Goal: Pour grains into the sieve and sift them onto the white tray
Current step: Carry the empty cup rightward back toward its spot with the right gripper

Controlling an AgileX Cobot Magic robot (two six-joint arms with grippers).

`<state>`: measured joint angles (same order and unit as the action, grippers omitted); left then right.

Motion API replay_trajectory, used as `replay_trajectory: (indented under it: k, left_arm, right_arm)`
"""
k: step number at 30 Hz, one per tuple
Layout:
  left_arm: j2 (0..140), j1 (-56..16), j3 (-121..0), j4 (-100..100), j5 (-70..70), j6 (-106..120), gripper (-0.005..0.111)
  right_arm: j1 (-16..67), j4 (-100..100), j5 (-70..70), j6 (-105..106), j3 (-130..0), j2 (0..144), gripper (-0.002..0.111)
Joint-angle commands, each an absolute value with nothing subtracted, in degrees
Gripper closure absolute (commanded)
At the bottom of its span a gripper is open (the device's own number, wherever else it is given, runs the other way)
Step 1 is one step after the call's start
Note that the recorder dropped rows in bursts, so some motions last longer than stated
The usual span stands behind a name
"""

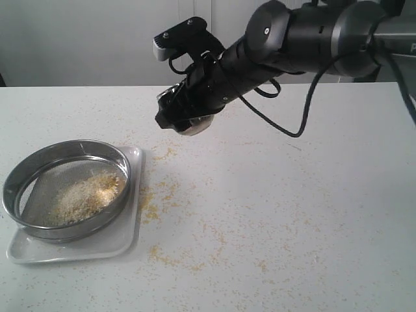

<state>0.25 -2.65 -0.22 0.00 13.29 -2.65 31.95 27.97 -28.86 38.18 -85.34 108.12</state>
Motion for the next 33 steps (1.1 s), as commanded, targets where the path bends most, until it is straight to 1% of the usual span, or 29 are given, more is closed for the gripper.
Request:
replay_trajectory:
  k: [1,11,18,28,33]
  left_arm:
    - [0.0,-2.38,0.0,0.0,13.29,-2.67,0.107]
    - [0.0,-2.38,0.0,0.0,13.29,-2.67,0.107]
    - [0.0,-2.38,0.0,0.0,13.29,-2.67,0.107]
    - [0.0,-2.38,0.0,0.0,13.29,-2.67,0.107]
    - [0.0,-2.38,0.0,0.0,13.29,-2.67,0.107]
  right_arm:
    - [31.34,28.45,-19.45,38.88,-80.64,104.3,0.108]
    - [31.22,28.45,-6.08,38.88,-71.31,101.01,0.108]
    - [30.17,28.73,-2.27,38.88,-67.69,100.89,0.108]
    - [30.27,27.16,9.13,35.61,-61.33,100.79,0.108]
    - [30.27,24.69,9.59,32.0,-60.61,100.79,0.108]
